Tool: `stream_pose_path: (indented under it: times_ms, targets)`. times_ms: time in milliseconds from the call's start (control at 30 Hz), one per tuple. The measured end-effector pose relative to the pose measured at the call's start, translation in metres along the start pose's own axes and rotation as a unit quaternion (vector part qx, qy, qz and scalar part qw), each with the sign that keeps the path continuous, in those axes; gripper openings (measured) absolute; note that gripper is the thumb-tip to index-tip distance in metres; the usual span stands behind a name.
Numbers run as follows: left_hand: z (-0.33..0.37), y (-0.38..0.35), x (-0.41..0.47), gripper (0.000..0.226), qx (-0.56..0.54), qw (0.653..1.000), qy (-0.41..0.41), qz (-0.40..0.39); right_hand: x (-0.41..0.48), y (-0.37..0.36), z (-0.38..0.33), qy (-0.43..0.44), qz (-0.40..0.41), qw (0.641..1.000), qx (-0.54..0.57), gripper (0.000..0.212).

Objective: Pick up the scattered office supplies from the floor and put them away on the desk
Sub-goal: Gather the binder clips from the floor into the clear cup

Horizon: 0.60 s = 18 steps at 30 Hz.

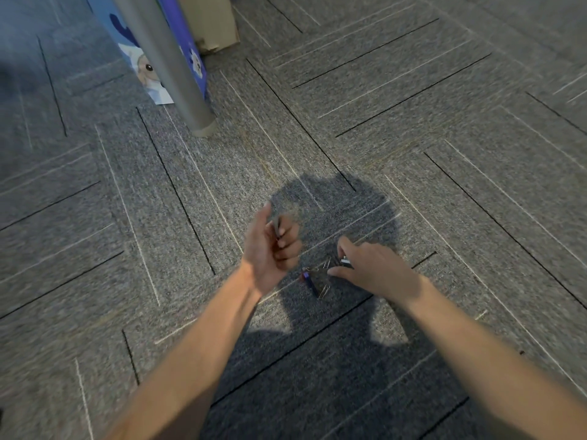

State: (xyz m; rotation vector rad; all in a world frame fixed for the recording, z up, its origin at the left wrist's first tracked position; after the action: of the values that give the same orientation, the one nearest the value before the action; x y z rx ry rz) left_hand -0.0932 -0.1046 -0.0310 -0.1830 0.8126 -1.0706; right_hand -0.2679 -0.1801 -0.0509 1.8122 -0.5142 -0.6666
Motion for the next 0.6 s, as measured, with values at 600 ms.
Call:
stream_pose_path:
  times_ms: [600]
  targets:
    - [-0.012,0.033,-0.021,0.022,0.314,0.947,0.059,0.024,-0.014,0.004,-0.011,-0.191,0.046,0.469,0.861,0.015]
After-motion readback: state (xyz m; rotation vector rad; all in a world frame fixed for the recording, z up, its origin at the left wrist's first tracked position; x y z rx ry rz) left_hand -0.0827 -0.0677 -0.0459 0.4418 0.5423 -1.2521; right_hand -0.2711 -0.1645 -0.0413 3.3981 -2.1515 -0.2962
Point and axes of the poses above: each hand's wrist, its own x-axis towards the middle knuckle, its own y-axis out of the back of the hand, z = x × y, the point moved 2 cm from there along x, towards the middle knuckle, and after that the axes turned 9 degrees about z, right-handed, at the moved point
